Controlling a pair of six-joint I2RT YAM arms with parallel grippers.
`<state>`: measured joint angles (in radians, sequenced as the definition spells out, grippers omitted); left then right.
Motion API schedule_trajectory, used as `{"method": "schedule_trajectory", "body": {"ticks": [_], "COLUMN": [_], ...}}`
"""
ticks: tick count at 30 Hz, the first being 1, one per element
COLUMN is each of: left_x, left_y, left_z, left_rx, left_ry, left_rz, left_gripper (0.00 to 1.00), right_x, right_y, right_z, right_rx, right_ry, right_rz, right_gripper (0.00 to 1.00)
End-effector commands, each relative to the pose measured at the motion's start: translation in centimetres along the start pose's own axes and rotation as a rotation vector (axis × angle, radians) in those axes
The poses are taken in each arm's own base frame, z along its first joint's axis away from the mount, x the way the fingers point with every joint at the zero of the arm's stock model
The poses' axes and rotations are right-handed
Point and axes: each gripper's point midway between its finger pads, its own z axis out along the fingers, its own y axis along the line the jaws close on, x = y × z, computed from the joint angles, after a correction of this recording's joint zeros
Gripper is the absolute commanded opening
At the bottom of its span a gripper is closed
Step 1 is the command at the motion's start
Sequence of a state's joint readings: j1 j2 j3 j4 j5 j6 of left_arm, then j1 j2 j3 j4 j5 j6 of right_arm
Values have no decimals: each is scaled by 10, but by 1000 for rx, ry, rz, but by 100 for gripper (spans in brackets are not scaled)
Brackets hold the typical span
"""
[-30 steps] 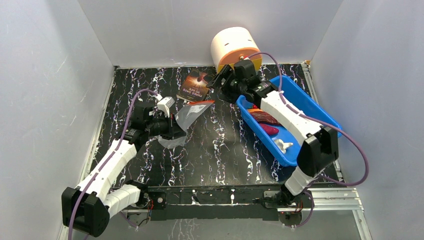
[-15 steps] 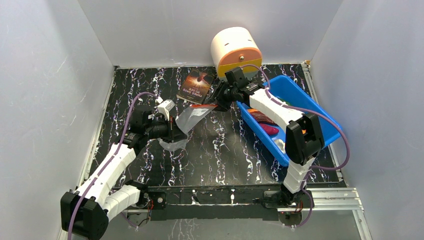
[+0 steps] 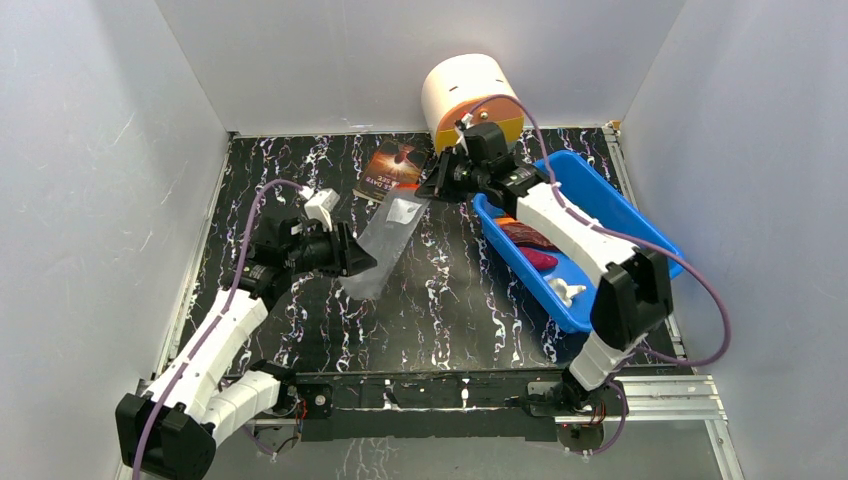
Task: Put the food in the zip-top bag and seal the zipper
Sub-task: Pick up the zipper food storage bag at the center of the board.
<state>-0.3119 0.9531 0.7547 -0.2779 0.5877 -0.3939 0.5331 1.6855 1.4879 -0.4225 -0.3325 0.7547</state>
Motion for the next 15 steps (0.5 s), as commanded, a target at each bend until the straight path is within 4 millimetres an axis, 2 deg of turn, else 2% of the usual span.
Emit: {"method": "schedule_trajectory", "body": {"ticks": [1, 3, 7, 11, 15], "left_x": [-48, -57, -79, -96, -97], "left_y": [-10, -25, -42, -48, -38], "left_z": [-21, -24, -29, -28, -15], "left_rx": [-105, -47, 3, 6, -34], "left_ry": [-162, -193, -262, -288, -247], "left_rz": [-120, -152, -253, -360, -455], "left_gripper": [52, 61, 65, 66, 66], "right_x": [-46, -51, -44, -19, 18], "right_y": [53, 62, 77, 79, 66], "right_z": [-45, -56, -64, -62, -53], "right_rx": [-148, -150, -93, -83, -114], "right_ry": [-261, -330, -398, -390, -365], "right_rz": [-349, -460, -731, -881, -914], "right_gripper": [0, 0, 0, 0, 0]}}
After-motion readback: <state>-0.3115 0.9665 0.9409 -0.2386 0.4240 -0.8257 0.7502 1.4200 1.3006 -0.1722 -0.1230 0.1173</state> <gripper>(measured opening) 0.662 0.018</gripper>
